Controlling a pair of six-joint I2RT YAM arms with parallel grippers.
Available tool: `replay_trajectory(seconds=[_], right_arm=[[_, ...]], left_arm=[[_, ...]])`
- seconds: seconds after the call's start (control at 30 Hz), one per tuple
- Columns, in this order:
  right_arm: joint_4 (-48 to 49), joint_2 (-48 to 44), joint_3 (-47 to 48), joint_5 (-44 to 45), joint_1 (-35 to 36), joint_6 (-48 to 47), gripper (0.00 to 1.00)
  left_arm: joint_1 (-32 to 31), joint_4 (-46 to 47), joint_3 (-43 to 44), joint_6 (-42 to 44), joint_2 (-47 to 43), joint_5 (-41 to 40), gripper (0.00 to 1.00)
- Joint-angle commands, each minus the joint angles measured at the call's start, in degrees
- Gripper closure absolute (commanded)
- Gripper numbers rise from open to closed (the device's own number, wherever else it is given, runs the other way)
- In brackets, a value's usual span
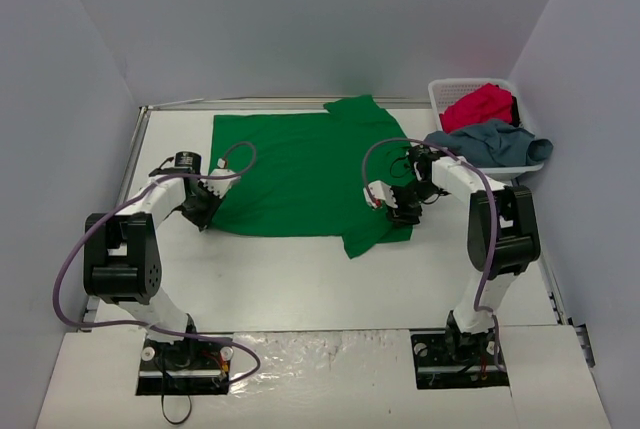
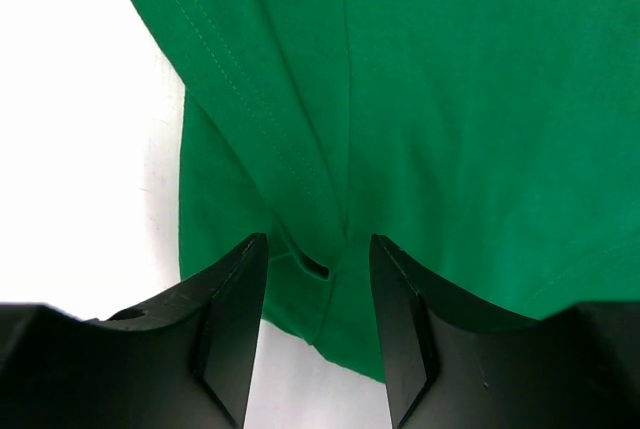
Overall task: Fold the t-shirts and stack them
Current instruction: Grap the side of the flattened tshirt closest away from the robot with both arms
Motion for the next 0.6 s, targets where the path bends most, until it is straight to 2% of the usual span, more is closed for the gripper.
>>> replay_trajectory(seconds=[0.0, 0.33, 0.43, 0.53, 0.57], right_arm=[[-2.40, 0.91, 0.77, 1.56, 0.55, 0.36, 0.60], [-1.26, 2.23, 0.51, 2.44, 0.64, 1.59, 0.77], [-0.56, 2.41, 0.51, 2.70, 0.81, 2.56, 0.86], [-0.47, 2.41, 0.86, 2.70, 0.72, 3.52, 1.00], [-0.47, 2.06, 1.03, 2.70, 0.72, 3.79, 1.00]], left_arm=[[0.16, -0.75, 1.32, -0.18, -0.11, 0.33, 0.98], [0.25, -0.74, 1.23, -0.09, 0.33, 0.60, 0.98], [0.25, -0.83, 1.23, -0.18, 0.51, 0.95, 0.98], [0.25, -0.92, 1.23, -0.18, 0.51, 1.21, 0.98], [0.16, -0.92, 1.23, -0.09, 0.51, 1.21, 0.98]])
